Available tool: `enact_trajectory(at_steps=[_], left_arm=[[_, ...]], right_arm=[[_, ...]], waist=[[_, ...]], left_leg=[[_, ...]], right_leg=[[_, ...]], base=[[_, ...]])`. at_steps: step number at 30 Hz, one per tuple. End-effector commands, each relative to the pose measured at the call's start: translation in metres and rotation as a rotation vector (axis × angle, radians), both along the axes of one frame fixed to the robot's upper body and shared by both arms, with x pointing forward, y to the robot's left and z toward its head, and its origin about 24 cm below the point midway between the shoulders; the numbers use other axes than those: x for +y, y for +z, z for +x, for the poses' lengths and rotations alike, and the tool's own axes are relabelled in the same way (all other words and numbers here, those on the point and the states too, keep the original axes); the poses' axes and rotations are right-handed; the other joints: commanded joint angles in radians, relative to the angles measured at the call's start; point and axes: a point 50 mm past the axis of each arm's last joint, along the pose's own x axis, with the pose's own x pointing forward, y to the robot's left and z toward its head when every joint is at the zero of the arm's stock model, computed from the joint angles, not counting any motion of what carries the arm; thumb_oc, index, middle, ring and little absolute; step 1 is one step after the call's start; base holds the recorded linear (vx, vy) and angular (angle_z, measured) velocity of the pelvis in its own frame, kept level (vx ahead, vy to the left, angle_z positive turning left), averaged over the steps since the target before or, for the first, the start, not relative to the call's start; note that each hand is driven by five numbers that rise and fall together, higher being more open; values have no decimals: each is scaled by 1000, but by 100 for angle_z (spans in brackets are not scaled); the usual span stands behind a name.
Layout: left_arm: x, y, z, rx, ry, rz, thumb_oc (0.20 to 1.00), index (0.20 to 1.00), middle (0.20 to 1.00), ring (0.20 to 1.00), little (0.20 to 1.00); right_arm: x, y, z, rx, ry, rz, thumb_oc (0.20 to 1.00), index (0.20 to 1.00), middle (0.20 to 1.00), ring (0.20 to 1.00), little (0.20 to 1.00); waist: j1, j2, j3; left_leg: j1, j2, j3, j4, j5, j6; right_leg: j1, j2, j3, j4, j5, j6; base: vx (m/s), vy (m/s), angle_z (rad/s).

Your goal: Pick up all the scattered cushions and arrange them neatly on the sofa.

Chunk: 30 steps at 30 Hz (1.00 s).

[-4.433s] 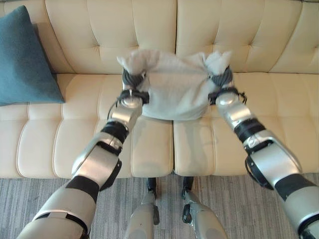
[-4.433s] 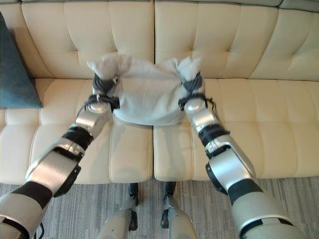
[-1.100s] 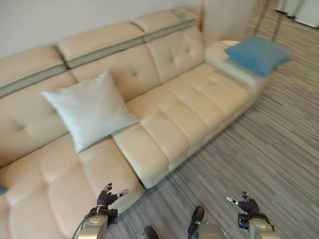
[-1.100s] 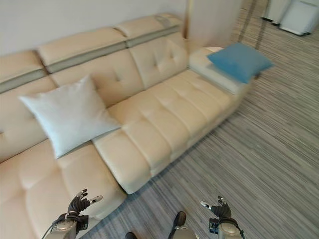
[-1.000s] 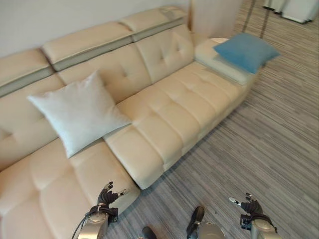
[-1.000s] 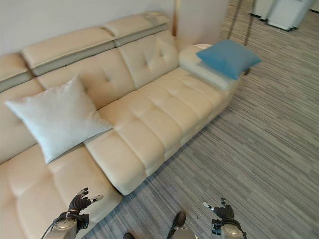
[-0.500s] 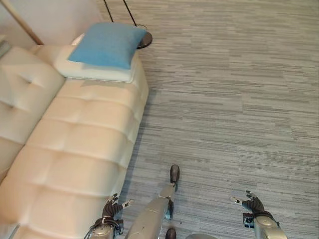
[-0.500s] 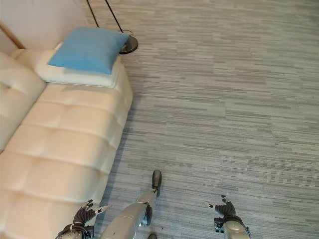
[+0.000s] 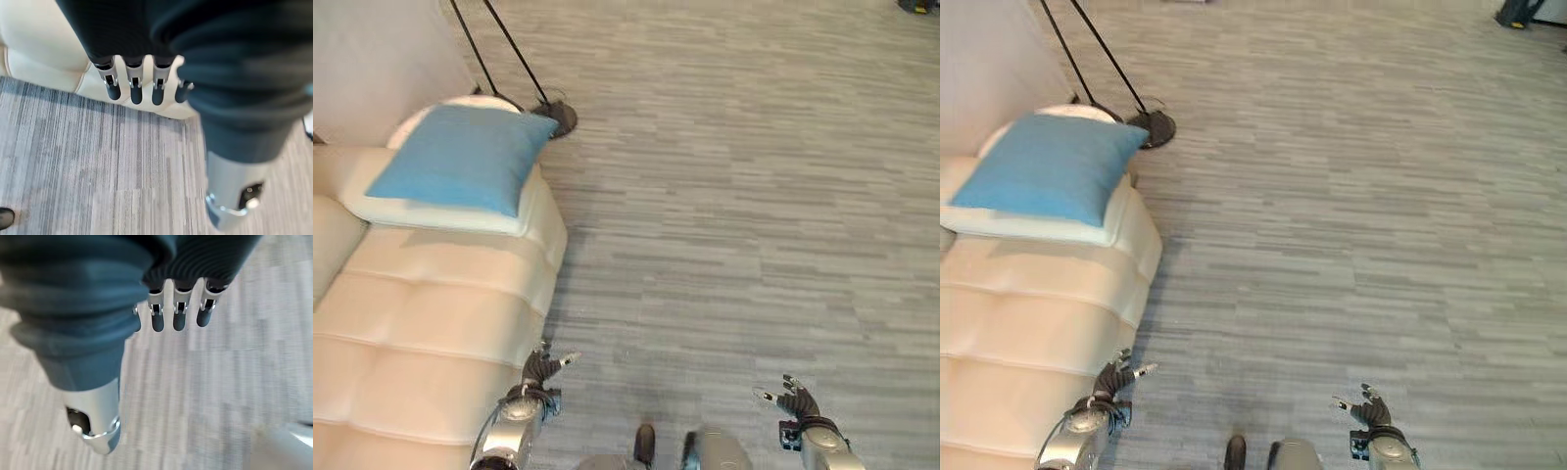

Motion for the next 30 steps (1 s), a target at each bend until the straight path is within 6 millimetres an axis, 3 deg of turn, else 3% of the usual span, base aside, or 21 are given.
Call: enact_trajectory(at_steps=[1, 2, 3, 4, 6, 8, 11, 12, 13, 15, 17, 18, 19, 20, 21, 23, 26, 30], left_arm=[[19, 15, 5, -69, 21, 34, 1000, 1000, 1000, 1000, 1000], [20, 14, 5, -63, 10, 48, 1000, 1000, 1000, 1000, 1000], [21, 15, 6, -61, 2, 59, 1000, 1000, 1000, 1000, 1000], [22, 15, 6, -61, -4, 67, 1000, 1000, 1000, 1000, 1000], [17, 13, 4, -56, -27, 60, 1000, 1000, 1000, 1000, 1000], [11, 7, 1, -35, -13, 23, 1000, 1000, 1000, 1000, 1000], [9, 2, -2, -17, 17, -17, 1000, 1000, 1000, 1000, 1000], [9, 1, -2, -16, 39, -35, 1000, 1000, 1000, 1000, 1000], [10, 1, -3, -17, 51, -42, 1000, 1000, 1000, 1000, 1000], [11, 0, -4, -13, 67, -47, 1000, 1000, 1000, 1000, 1000], [11, -3, -9, 5, 68, -45, 1000, 1000, 1000, 1000, 1000], [11, -4, -12, 16, 66, -41, 1000, 1000, 1000, 1000, 1000], [11, -7, -14, 33, 63, -31, 1000, 1000, 1000, 1000, 1000], [11, -8, -15, 46, 62, -20, 1000, 1000, 1000, 1000, 1000], [11, -9, -15, 53, 55, -12, 1000, 1000, 1000, 1000, 1000], [13, -9, -14, 58, 58, 0, 1000, 1000, 1000, 1000, 1000], [16, -11, -19, 67, 80, -8, 1000, 1000, 1000, 1000, 1000], [20, -18, -28, 114, 93, -1, 1000, 1000, 1000, 1000, 1000]], right_arm=[[-3, 9, 15, -67, -28, -4, 1000, 1000, 1000, 1000, 1000], [-2, 8, 13, -61, -41, 1, 1000, 1000, 1000, 1000, 1000], [-3, 7, 13, -60, -47, -3, 1000, 1000, 1000, 1000, 1000], [-3, 7, 12, -57, -47, -4, 1000, 1000, 1000, 1000, 1000], [-3, 5, 6, -50, -54, -1, 1000, 1000, 1000, 1000, 1000], [-9, 6, 5, -53, -74, -4, 1000, 1000, 1000, 1000, 1000], [-13, 6, 5, -56, -80, 3, 1000, 1000, 1000, 1000, 1000], [-18, 8, 6, -52, -72, -14, 1000, 1000, 1000, 1000, 1000], [-20, 8, 5, -49, -78, -18, 1000, 1000, 1000, 1000, 1000], [-22, 7, 4, -35, -88, -26, 1000, 1000, 1000, 1000, 1000], [-25, 5, -1, -16, -108, -27, 1000, 1000, 1000, 1000, 1000], [-25, 4, -3, -7, -109, -28, 1000, 1000, 1000, 1000, 1000], [-24, 0, -8, 16, -107, -34, 1000, 1000, 1000, 1000, 1000], [-25, 0, -9, 28, -101, -46, 1000, 1000, 1000, 1000, 1000], [-25, -2, -12, 43, -92, -57, 1000, 1000, 1000, 1000, 1000], [-25, -1, -10, 48, -80, -73, 1000, 1000, 1000, 1000, 1000], [-21, -3, -10, 61, -51, -67, 1000, 1000, 1000, 1000, 1000], [-7, -10, -10, 91, -28, -40, 1000, 1000, 1000, 1000, 1000]], waist=[[32, -21, 63], [33, -30, 66], [32, -35, 64], [28, -38, 58], [20, -41, 34], [12, -26, 6], [22, -30, 8], [37, -36, 34], [40, -39, 38], [44, -47, 39], [43, -53, 32], [42, -56, 27], [36, -48, 15], [30, -45, 10], [23, -41, 9], [14, -43, 8], [21, -42, -12], [39, -71, -50]], left_leg=[[-26, 98, 139, -65, -111, -131], [-10, 101, 145, -65, -121, -146], [-2, 102, 154, -65, -127, -155], [6, 104, 152, -65, -134, -163], [40, 106, 127, -65, -155, -170], [61, 134, 110, -21, -169, -187], [-27, 149, 88, 255, -106, -229], [-144, 139, 74, 496, -55, -241], [-166, 146, 92, 514, -55, -239], [-202, 160, 141, 472, -86, -230], [-200, 166, 185, 335, -143, -222], [-191, 164, 199, 246, -138, -219], [-202, 177, 228, 71, -39, -243], [-205, 188, 242, -6, 17, -255], [-226, 202, 277, -65, 37, -266], [-276, 229, 314, -65, 37, -282], [-253, 244, 334, -65, 69, -286], [-212, 208, 350, -65, 55, -256]], right_leg=[[162, 47, -14, -422, 225, 13], [173, 80, -3, -642, 280, 36], [170, 93, 4, -762, 329, 49], [169, 97, 18, -792, 344, 56], [198, 106, 31, -779, 350, 39], [235, 124, 18, -768, 313, 10], [313, 151, 16, -781, 253, -39], [372, 152, -11, -788, 221, -66], [385, 150, -22, -789, 211, -70], [413, 140, -50, -802, 201, -68], [445, 132, -69, -817, 186, -53], [458, 129, -84, -823, 182, -47], [471, 132, -116, -826, 171, -46], [476, 135, -136, -826, 165, -46], [481, 134, -159, -826, 160, -46], [499, 126, -189, -826, 158, -42], [541, 126, -201, -826, 150, -28], [578, 73, -206, -803, 159, -1]], base=[[288, -183, 25], [320, -217, 26], [366, -238, 28], [459, -265, 26], [555, -303, 62], [565, -380, 32], [422, -396, 16], [333, -335, -25], [336, -305, -18], [214, -115, 15], [282, -50, 9], [356, 7, 46], [302, 36, 69], [274, 65, 67], [209, 86, 53], [237, 136, 46], [349, 216, 56], [382, 283, 14]])
